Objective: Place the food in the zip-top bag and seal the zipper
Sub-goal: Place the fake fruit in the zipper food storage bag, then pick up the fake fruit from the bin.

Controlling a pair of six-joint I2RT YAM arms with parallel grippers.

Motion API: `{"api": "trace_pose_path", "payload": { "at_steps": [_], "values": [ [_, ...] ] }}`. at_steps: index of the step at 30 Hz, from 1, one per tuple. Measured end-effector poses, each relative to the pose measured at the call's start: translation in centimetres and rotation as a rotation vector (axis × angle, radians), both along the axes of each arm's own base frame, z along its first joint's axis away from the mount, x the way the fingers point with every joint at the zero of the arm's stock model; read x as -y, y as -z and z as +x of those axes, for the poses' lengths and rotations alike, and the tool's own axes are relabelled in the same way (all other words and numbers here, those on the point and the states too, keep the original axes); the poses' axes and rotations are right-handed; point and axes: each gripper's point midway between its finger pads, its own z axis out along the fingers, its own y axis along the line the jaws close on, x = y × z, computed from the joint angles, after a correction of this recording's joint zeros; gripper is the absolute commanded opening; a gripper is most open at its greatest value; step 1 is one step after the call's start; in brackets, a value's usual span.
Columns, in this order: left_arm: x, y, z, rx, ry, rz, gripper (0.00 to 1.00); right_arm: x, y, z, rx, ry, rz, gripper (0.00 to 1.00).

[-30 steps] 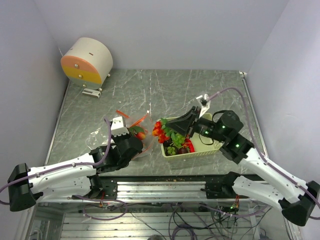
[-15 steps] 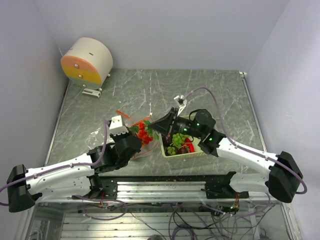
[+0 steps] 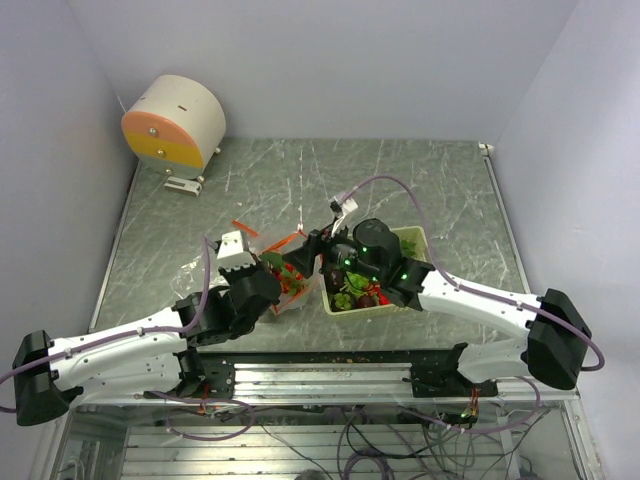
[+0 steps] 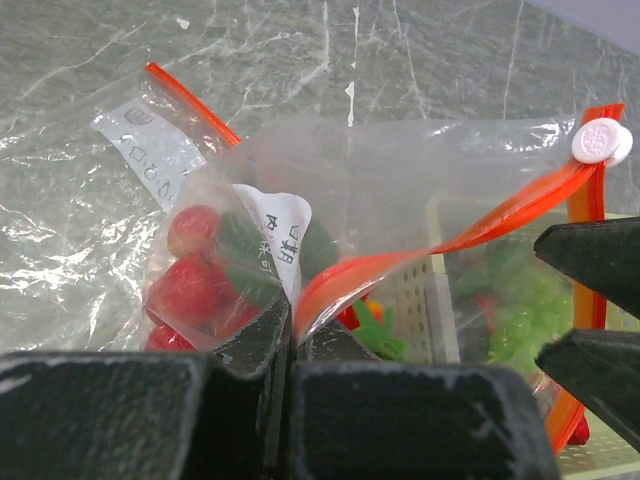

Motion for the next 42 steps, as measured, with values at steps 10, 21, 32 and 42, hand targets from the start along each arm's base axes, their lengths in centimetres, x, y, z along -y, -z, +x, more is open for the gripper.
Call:
{"api": "trace_pose_path", "payload": {
  "at_steps": [10, 21, 32, 42],
  "values": [
    [0.2, 0.3, 0.0, -0.006, 0.003, 0.009, 0.07, 4.7, -3.1, -0.2, 0.065, 0.148, -0.057, 1.00],
    [0.4, 0.1, 0.0, -0.003, 0.019, 0.015, 0.07, 18.4, 3.7, 4.6, -0.130, 0.731, -0.317, 0.99],
    [0.9, -0.1, 0.0, -0.003, 0.048, 0.005, 0.07, 24.0, 12.8, 7.0, -0.351, 0.975, -0.474, 0.90],
    [1.5, -0.7, 0.0, 0.009, 0.077, -0.010, 0.07, 25.6, 16.5, 8.8, -0.354, 1.107, -0.550, 0.68]
  ]
}}
